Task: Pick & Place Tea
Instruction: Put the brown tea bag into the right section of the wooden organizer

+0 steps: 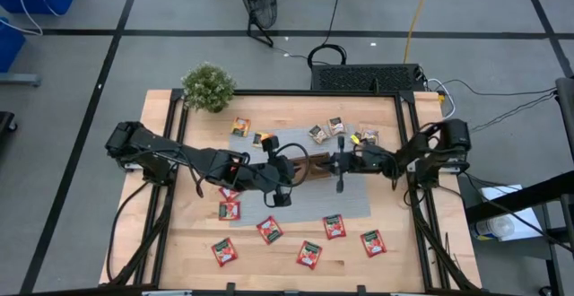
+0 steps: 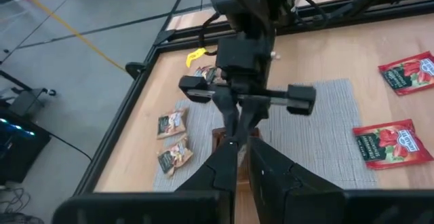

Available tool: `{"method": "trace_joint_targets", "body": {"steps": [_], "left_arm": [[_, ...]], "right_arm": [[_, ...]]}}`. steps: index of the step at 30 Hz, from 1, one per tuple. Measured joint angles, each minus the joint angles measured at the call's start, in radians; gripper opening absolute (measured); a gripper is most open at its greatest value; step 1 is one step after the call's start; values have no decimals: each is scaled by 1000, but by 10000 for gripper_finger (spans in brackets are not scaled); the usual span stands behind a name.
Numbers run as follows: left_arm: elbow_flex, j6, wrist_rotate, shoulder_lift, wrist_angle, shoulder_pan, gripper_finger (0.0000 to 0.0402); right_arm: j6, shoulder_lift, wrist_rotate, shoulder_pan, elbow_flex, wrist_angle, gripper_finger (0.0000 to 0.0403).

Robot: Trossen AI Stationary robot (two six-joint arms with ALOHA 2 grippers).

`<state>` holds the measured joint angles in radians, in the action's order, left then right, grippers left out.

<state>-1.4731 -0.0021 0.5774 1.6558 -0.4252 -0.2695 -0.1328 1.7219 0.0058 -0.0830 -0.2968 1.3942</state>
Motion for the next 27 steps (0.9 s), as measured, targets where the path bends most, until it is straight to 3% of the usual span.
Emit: {"method": "trace_joint_targets", "body": {"steps": [10,27], "left_arm": [[0,-27,-1,0,-17,0,42],[0,-41,-2,0,-20,0,42]], "right_arm": [[-33,47,80,0,-3,1,6],[-71,47,133,0,-3,0,110]]}}
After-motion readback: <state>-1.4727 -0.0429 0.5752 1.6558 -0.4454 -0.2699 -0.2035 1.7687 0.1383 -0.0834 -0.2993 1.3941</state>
